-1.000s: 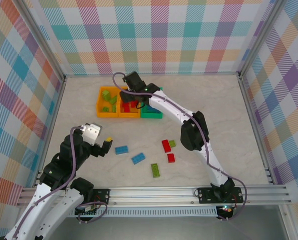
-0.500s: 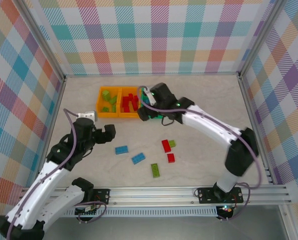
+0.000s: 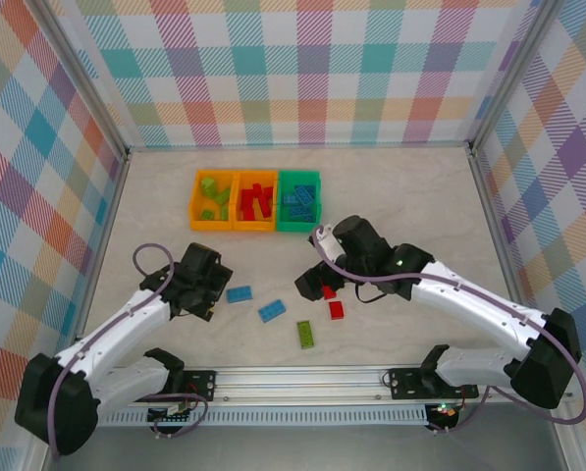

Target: Sort the legos into containers by color

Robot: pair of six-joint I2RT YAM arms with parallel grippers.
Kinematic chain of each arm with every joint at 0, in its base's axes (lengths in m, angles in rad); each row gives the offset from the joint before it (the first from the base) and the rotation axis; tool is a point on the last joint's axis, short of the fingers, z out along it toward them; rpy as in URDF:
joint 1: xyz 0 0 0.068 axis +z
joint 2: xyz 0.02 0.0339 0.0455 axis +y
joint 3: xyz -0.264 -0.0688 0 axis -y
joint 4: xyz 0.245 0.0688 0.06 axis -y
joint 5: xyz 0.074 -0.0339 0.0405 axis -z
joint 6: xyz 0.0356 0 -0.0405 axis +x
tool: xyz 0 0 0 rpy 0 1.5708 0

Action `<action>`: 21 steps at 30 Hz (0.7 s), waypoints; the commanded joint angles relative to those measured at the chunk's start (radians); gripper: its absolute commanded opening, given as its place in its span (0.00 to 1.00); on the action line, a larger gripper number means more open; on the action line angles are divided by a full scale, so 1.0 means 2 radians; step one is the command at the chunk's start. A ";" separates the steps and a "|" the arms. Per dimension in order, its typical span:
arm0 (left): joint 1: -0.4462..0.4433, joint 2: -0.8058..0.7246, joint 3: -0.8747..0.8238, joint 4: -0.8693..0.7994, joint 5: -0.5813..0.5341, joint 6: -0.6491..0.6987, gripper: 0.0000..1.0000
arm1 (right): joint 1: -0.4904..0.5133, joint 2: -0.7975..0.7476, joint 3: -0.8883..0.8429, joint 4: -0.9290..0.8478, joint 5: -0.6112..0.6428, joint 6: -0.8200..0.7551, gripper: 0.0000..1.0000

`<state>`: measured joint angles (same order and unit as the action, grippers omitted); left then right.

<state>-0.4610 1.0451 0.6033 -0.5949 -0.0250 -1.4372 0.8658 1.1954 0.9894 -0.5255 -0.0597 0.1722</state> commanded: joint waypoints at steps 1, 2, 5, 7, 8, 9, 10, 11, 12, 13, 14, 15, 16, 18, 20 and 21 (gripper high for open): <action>-0.006 0.045 0.017 0.024 0.033 -0.063 0.84 | 0.004 -0.015 -0.010 -0.008 -0.002 0.020 1.00; -0.008 0.066 0.023 0.027 0.039 -0.071 0.85 | 0.004 -0.017 -0.011 -0.010 0.010 0.023 1.00; -0.020 0.133 0.048 0.044 0.061 -0.079 0.85 | 0.004 -0.027 -0.016 -0.013 0.032 0.029 1.00; -0.022 0.172 0.074 0.035 0.062 -0.066 0.86 | 0.004 -0.034 -0.018 -0.013 0.034 0.030 1.00; -0.024 0.188 0.084 0.032 0.058 -0.060 0.86 | 0.004 -0.038 -0.018 -0.014 0.033 0.030 1.00; -0.025 0.201 0.093 0.023 0.056 -0.062 0.85 | 0.004 -0.041 -0.018 -0.017 0.032 0.030 1.00; -0.025 0.211 0.098 0.018 0.055 -0.064 0.83 | 0.004 -0.044 -0.018 -0.021 0.031 0.031 1.00; -0.025 0.223 0.102 0.010 0.053 -0.066 0.80 | 0.004 -0.047 -0.018 -0.024 0.032 0.033 1.00; -0.025 0.232 0.102 -0.002 0.052 -0.071 0.75 | 0.004 -0.050 -0.018 -0.026 0.034 0.037 1.00; -0.025 0.238 0.101 -0.005 0.051 -0.072 0.69 | 0.004 -0.053 -0.017 -0.028 0.033 0.040 1.00; -0.025 0.244 0.098 -0.007 0.052 -0.072 0.65 | 0.004 -0.056 -0.017 -0.030 0.030 0.042 1.00; -0.025 0.250 0.095 -0.007 0.054 -0.072 0.62 | 0.004 -0.059 -0.017 -0.030 0.028 0.044 1.00; -0.025 0.253 0.092 -0.005 0.055 -0.071 0.58 | 0.004 -0.061 -0.018 -0.030 0.029 0.045 1.00; -0.025 0.257 0.086 -0.001 0.060 -0.068 0.47 | 0.004 -0.065 -0.018 -0.030 0.033 0.050 1.00; -0.025 0.253 0.082 0.000 0.057 -0.065 0.38 | 0.004 -0.066 -0.018 -0.028 0.036 0.055 1.00; -0.025 0.247 0.081 -0.003 0.053 -0.066 0.35 | 0.004 -0.065 -0.017 -0.026 0.035 0.056 1.00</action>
<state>-0.5037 1.5261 0.7929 -0.5930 0.0856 -1.5707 0.8703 1.0828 0.9615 -0.5701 0.0013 0.2562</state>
